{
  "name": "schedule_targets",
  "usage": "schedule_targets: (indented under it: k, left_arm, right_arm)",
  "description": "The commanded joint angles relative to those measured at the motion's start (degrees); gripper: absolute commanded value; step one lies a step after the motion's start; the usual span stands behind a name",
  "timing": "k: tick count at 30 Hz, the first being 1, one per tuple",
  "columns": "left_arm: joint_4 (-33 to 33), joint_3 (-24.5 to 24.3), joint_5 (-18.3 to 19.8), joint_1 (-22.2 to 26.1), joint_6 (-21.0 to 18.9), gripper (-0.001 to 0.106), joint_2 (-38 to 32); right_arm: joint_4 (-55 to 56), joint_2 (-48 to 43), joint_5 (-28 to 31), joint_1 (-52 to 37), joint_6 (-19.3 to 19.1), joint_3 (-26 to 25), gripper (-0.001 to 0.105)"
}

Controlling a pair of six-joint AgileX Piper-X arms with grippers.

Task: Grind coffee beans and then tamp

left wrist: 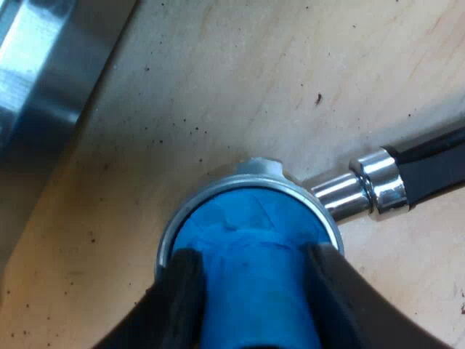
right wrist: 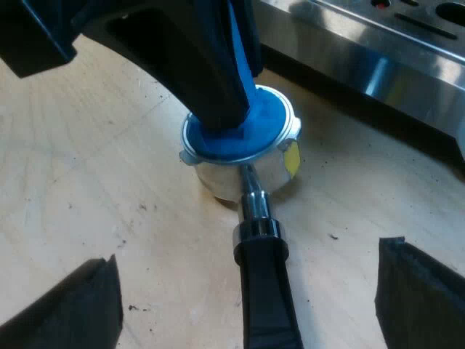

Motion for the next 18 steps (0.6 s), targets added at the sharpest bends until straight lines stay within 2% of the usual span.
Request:
schedule_targets:
  k: [1, 11, 16, 18]
  left_arm:
    - [-0.4, -0.5, 0.3, -0.4, 0.3, 0.0, 0.8]
    - [1.4, -0.4, 0.3, -0.4, 0.3, 0.0, 6.7]
    - [1.4, 1.1, 0.3, -0.4, 0.1, 0.0, 8.0]
    - [0.4, 3.6, 0.3, -0.4, -0.6, 0.0, 8.5]
  right_arm:
    - [-0.7, 0.1, -0.1, -0.1, -0.7, -0.1, 0.072]
    - [-0.7, 0.1, -0.1, -0.1, -0.7, -0.1, 0.072]
    - [-0.7, 0.1, -0.1, -0.1, -0.7, -0.1, 0.072]
    - [-0.7, 0.1, -0.1, -0.1, -0.7, -0.1, 0.072]
